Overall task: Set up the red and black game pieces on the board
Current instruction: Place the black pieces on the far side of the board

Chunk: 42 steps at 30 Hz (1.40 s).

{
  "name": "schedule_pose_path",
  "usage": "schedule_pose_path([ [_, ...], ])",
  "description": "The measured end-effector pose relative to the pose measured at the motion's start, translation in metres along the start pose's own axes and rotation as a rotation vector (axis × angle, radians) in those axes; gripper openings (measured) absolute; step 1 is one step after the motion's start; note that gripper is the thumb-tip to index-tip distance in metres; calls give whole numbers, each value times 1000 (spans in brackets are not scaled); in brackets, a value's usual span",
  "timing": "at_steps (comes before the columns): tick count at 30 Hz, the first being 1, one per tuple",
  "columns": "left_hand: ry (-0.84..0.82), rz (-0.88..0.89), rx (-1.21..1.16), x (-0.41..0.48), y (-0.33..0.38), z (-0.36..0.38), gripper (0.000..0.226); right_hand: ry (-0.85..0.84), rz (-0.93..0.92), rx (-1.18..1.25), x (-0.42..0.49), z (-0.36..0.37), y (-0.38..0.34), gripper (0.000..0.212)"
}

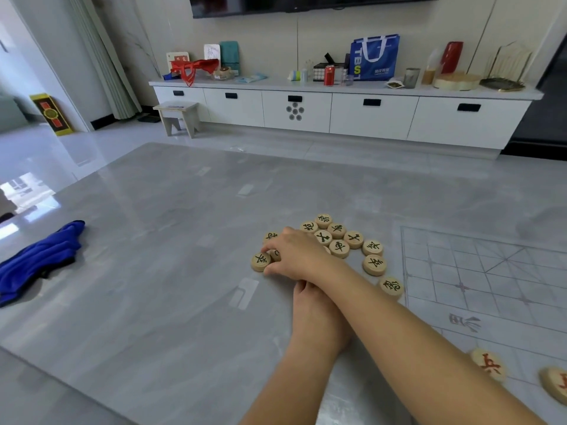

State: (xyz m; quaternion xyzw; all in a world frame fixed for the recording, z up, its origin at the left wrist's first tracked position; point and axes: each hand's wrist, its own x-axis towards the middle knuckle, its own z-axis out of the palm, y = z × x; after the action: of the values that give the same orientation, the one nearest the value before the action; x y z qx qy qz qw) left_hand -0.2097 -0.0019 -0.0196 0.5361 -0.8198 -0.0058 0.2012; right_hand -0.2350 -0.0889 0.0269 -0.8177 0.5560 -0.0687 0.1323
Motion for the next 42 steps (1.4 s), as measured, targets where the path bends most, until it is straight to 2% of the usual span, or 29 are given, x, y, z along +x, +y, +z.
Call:
schedule_pose_path([
  [4,-28,-19,-21,1,-2,8,30,71,80,68,-10,-11,29,41],
  [8,-29,-89,-72,1,-4,14,38,220,280,193,-42,-35,92,31],
  [10,27,-141,-239,2,-9,13,39,295,362,228,-60,-43,123,28],
  [12,98,-234,-462,5,-15,8,27,324,419,228,-73,-43,143,26],
  [14,195,-259,-553,11,-15,4,19,301,448,225,-81,-36,151,26],
  [16,242,-273,-535,21,-16,6,19,266,449,238,-84,-29,148,33],
  [21,209,-362,-194,47,-23,20,32,253,297,83,-73,-15,116,42],
  [25,217,-409,-137,49,-30,27,43,189,258,-75,-53,-9,105,49],
  [29,177,-399,-148,49,-32,26,42,193,252,-28,-48,-13,109,44],
  [32,153,-407,-188,47,-33,23,39,353,419,77,-61,-24,130,42],
  [36,79,-435,-201,48,-31,21,45,435,751,-2,-83,-37,183,40],
  [42,91,-433,-212,49,-28,20,40,428,819,-63,-69,-39,207,49],
])
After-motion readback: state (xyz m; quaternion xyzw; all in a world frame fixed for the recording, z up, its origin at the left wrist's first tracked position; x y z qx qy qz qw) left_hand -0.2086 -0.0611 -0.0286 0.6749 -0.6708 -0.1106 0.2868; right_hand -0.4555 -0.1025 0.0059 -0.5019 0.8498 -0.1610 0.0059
